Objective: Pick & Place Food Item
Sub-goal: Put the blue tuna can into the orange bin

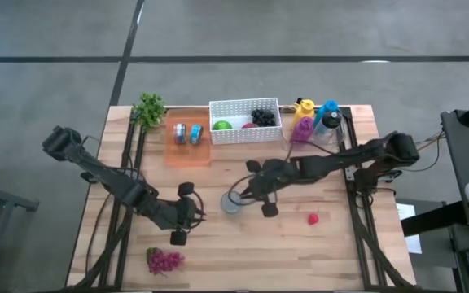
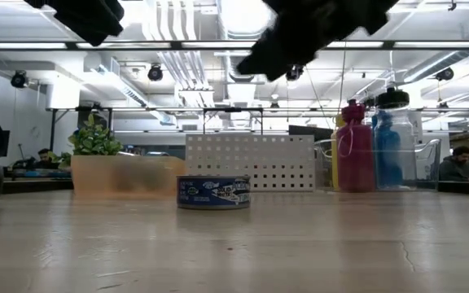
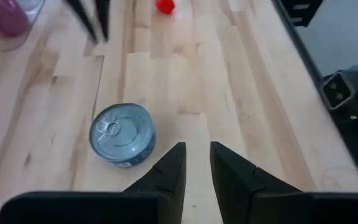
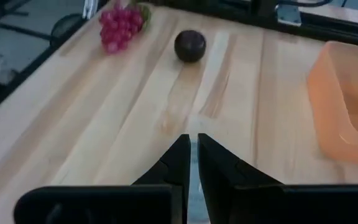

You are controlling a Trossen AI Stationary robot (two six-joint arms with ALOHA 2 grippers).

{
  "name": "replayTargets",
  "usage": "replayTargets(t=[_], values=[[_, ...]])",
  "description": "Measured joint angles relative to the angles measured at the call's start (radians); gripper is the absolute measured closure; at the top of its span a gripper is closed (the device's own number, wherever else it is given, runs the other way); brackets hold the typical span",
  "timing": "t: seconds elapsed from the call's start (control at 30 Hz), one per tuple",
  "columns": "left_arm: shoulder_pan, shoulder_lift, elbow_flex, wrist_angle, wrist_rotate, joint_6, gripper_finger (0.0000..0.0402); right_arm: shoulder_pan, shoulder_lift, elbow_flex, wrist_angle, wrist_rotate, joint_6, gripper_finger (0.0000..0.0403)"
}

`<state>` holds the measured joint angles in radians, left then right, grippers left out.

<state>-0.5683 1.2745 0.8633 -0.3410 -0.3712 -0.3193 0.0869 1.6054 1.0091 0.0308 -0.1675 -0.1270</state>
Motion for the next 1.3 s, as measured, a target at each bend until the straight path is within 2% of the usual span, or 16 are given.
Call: replayTargets(t=[0.37, 0.53, 0.83, 0.9, 1.0, 1.17, 1.3], values=[[0.115, 0.133, -0.001, 0.032, 0.001, 0.005, 0.0323, 0.124, -0.224, -0.107, -0.051, 0.126, -0.006, 0.0374], [0.196, 0.199, 0.002, 0.064, 0.006, -0.129, 0.0323, 0.153, -0.286, -0.135, -0.059, 0.137, -0.005, 0.0374], [0.286, 0.315, 0.033, 0.082, 0.096, -0.567, 0.0323, 0.164, -0.329, -0.159, -0.059, 0.145, -0.007, 0.0374], [0.299, 0.335, 0.052, 0.078, 0.117, -0.625, 0.0323, 0.164, -0.329, -0.159, -0.058, 0.145, -0.007, 0.0374], [0.316, 0.365, 0.076, 0.054, 0.143, -0.679, 0.0323, 0.164, -0.327, -0.159, -0.058, 0.145, -0.007, 0.0374], [0.343, 0.405, 0.087, 0.022, 0.146, -0.68, 0.0323, 0.164, -0.327, -0.158, -0.056, 0.145, -0.004, 0.0374], [0.354, 0.405, 0.086, 0.024, 0.119, -0.68, 0.0323, 0.164, -0.327, -0.158, -0.056, 0.145, -0.005, 0.0374]])
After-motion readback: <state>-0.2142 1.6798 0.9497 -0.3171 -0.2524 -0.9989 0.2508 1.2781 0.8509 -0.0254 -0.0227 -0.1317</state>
